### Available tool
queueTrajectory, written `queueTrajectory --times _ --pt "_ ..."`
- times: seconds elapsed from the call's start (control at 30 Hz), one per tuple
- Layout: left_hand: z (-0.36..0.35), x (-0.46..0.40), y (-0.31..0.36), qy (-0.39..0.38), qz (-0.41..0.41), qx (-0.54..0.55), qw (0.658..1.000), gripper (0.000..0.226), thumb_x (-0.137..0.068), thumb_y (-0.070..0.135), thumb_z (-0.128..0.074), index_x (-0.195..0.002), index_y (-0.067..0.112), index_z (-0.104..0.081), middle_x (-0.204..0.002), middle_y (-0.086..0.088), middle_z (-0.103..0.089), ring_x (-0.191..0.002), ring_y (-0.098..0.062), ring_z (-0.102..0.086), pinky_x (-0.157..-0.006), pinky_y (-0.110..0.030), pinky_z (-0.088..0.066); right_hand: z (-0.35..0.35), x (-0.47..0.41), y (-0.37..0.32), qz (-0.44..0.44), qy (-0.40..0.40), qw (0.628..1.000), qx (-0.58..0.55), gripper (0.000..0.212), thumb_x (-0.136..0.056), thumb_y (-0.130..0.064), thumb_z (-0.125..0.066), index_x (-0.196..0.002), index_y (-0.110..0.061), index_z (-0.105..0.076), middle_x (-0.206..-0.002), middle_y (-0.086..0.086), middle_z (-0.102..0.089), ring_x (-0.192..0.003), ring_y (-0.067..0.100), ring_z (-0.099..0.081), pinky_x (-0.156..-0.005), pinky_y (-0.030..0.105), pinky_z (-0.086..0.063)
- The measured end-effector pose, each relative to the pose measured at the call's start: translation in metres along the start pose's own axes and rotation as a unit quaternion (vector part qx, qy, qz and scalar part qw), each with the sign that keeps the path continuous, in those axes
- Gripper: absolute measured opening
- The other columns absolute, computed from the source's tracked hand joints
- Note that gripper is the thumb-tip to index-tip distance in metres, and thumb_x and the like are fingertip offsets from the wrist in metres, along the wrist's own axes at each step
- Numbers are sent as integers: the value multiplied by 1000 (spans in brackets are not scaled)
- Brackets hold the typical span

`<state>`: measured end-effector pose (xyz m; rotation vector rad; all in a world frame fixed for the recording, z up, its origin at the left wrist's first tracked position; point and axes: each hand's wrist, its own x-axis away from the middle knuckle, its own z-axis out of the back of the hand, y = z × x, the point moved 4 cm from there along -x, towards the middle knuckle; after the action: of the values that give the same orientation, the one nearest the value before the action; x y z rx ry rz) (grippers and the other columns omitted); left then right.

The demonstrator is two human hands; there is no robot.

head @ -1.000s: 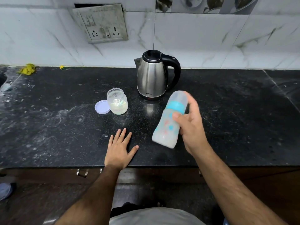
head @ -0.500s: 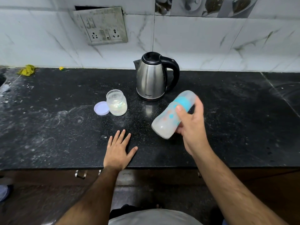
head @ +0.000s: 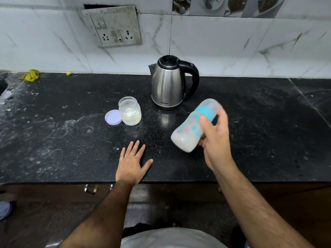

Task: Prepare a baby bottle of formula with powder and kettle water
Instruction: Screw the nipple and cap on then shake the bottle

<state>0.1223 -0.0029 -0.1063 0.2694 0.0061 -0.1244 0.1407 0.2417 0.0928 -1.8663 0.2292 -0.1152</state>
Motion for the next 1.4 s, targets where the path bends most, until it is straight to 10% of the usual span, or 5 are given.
queueTrajectory --times 0.23,0.4,0.73,0.87,1.4 --pt "1 0 1 -5 3 -7 1000 80 -89 74 -20 -154 29 -31 -165 4 -18 -154 -15 -3 -125 -42 -4 -7 7 3 -26 -60 997 28 68 -92 -15 -63 -149 -21 -27 -91 -10 -75 -79 13 -73 -60 38 -61" --pt "2 1 2 -5 2 -4 1000 80 -89 74 -21 -154 29 -31 -165 4 -18 -154 -15 -3 -125 -43 -4 6 -2 2 -6 94 995 -31 61 -86 -36 -61 -142 -25 -38 -90 -15 -73 -81 10 -73 -53 28 -55" --pt "1 0 1 -3 3 -4 1000 80 -89 75 -20 -153 29 -32 -165 4 -19 -154 -15 -5 -125 -43 -5 1 6 5 14 68 997 18 58 -89 -33 -60 -141 -20 -37 -87 -13 -74 -73 11 -72 -45 28 -53" --pt "1 0 1 0 4 -2 1000 80 -89 74 -22 -153 28 -33 -165 4 -20 -154 -15 -6 -125 -43 -6 -15 15 9 -21 -63 997 43 70 -86 -23 -64 -147 -20 -29 -90 -5 -76 -74 14 -73 -53 31 -58" --pt "-1 0 0 5 1 -3 1000 79 -89 74 -22 -153 29 -34 -165 4 -20 -154 -16 -6 -125 -42 -5 -1 3 1 -10 22 997 69 57 -93 -30 -58 -143 -23 -32 -85 -20 -72 -73 10 -72 -44 30 -53"
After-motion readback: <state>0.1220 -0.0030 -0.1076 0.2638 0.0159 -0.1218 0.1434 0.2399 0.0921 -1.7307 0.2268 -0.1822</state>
